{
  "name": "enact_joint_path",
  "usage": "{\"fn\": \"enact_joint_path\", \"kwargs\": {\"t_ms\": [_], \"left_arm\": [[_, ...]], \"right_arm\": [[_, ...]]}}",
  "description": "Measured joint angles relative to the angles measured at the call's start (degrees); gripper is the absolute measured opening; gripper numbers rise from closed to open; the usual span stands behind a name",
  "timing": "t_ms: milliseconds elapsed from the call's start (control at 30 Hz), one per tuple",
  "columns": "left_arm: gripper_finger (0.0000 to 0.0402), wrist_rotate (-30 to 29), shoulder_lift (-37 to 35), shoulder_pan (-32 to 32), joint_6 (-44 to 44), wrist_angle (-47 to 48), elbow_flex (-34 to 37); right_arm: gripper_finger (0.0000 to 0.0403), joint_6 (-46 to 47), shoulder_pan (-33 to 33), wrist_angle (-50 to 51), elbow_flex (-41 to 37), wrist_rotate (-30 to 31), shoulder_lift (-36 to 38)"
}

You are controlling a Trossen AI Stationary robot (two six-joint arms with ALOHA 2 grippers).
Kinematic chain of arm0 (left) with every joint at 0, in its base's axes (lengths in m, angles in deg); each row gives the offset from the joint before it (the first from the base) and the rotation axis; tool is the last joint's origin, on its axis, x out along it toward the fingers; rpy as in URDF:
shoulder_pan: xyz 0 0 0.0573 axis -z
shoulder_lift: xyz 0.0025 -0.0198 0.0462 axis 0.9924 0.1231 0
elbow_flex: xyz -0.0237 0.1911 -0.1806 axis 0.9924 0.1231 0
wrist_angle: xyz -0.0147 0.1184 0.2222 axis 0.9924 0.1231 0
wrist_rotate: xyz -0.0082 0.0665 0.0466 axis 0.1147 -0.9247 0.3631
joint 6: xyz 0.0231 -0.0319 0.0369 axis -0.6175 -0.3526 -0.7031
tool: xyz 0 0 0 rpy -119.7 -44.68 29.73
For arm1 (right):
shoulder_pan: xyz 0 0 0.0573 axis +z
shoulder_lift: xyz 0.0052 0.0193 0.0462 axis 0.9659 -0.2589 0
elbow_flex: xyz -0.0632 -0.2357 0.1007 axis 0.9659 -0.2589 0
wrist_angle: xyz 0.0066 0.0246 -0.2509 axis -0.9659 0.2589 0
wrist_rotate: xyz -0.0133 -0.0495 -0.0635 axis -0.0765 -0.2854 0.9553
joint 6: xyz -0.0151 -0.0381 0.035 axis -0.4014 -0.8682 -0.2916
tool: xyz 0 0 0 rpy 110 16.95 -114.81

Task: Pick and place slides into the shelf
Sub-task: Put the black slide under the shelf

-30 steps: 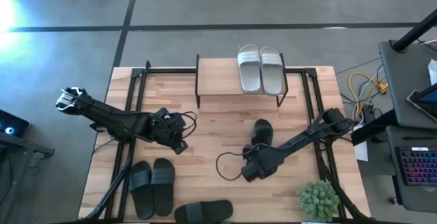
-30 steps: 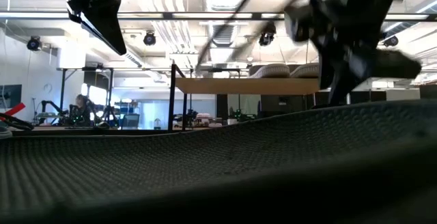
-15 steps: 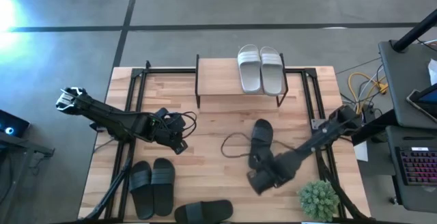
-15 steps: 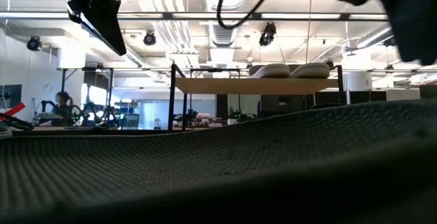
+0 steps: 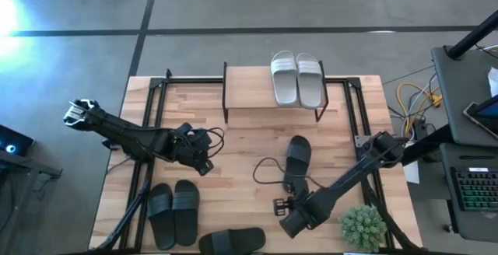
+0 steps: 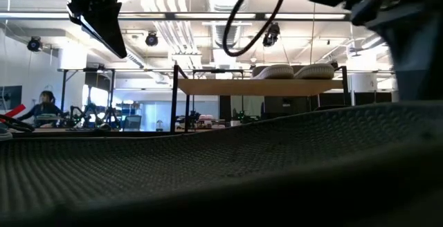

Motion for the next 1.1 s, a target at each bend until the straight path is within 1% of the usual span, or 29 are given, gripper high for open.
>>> {"fn": "enact_joint_path", "kwargs": {"t_ms": [133,233,367,533,633,733,867,967,1100], "left_arm": [[0.0012,0.0,0.0,0.0,0.0,0.1,0.0],[0.0012,0.0,0.0,0.0,0.0,0.4,0.0],[0.0012,-0.2,0.0,0.0,-0.5,0.5,0.0],[0.0012,-0.7,0.0,0.0,-1.5,0.7,0.0],[0.0012,-0.7,0.0,0.0,-1.5,0.7,0.0],[0.0012,-0.7,0.0,0.0,-1.5,0.7,0.0],[0.0012,-0.7,0.0,0.0,-1.5,0.7,0.0],[0.0012,-0.7,0.0,0.0,-1.5,0.7,0.0],[0.0012,-0.7,0.0,0.0,-1.4,0.7,0.1]], "right_arm": [[0.0008,-0.4,-1.3,-3.8,0.0,0.6,-0.5],[0.0008,-0.4,-2.0,-4.2,0.0,0.7,-1.3],[0.0008,-1.0,-3.1,-2.0,-0.1,0.6,-3.3],[0.0008,-4.2,-5.7,2.6,-0.2,0.9,-5.2],[0.0008,-7.4,-7.5,5.5,-0.2,1.5,-5.3],[0.0008,-8.1,-9.6,8.7,-0.9,3.0,-4.9],[0.0008,-12.0,-12.2,9.0,-1.9,5.9,-3.9],[0.0008,-15.6,-14.2,9.0,-2.8,6.0,-3.8],[0.0008,-16.6,-16.7,9.1,-4.0,5.4,-3.8]]}}
